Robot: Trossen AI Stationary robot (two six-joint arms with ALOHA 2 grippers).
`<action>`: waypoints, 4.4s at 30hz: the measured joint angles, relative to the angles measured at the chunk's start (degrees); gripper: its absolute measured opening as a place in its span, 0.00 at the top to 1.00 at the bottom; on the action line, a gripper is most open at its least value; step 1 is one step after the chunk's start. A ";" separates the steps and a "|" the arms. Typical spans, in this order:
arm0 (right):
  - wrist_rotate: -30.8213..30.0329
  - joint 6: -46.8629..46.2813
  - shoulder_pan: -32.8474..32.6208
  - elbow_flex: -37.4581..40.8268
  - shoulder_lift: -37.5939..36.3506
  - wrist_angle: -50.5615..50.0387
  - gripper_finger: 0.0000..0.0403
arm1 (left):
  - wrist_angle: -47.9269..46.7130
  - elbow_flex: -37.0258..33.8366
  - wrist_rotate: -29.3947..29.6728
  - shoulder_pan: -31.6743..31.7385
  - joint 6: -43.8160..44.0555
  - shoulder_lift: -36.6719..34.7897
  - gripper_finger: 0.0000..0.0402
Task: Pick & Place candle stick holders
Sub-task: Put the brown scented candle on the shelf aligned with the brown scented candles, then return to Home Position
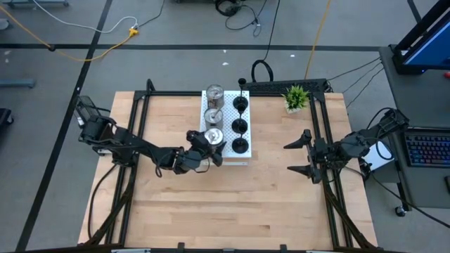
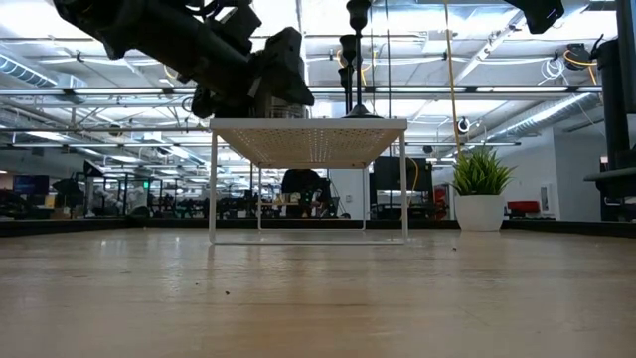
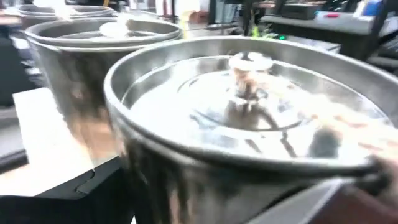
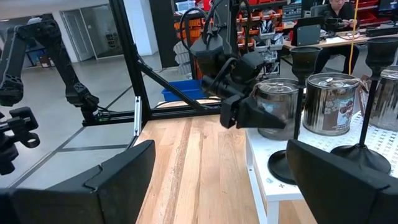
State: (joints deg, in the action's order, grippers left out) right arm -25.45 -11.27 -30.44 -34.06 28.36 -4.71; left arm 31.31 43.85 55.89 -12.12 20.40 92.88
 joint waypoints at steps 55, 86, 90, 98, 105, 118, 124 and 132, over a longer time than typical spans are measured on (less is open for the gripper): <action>0.03 -0.01 -0.02 0.00 -0.02 0.16 0.12 | -17.69 -0.06 -0.21 -19.14 -20.61 -41.59 0.03; -15.56 -3.96 0.48 0.00 3.36 5.82 0.13 | -46.83 -0.19 -17.37 -12.95 -1.49 -48.52 0.98; -24.61 -2.40 0.48 0.00 2.41 5.71 0.16 | -46.34 -2.91 -19.47 -11.93 -3.27 -52.21 0.95; -23.38 0.43 -0.14 0.00 -3.08 5.07 0.21 | -36.60 -16.85 -20.54 -11.85 -0.34 -62.44 0.98; -22.62 0.44 -0.92 0.00 -6.26 -2.12 0.21 | -35.77 -26.04 -21.80 -11.85 0.76 -71.40 0.99; -22.19 0.01 -0.92 -0.02 -10.89 -11.71 0.35 | -36.00 -34.53 -20.99 -11.85 0.75 -82.96 0.99; -20.73 0.38 -0.92 -0.02 -14.06 -16.76 0.73 | -36.17 -34.70 -19.39 -11.85 -2.05 -84.80 0.99; -9.36 2.87 -0.92 0.00 -20.01 -22.49 0.97 | -35.87 -34.70 -17.84 -11.41 -3.12 -85.88 0.97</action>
State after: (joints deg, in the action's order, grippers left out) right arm -34.81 -8.40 -31.35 -34.06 8.35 -27.20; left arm -4.56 9.15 38.04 -23.53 17.28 7.01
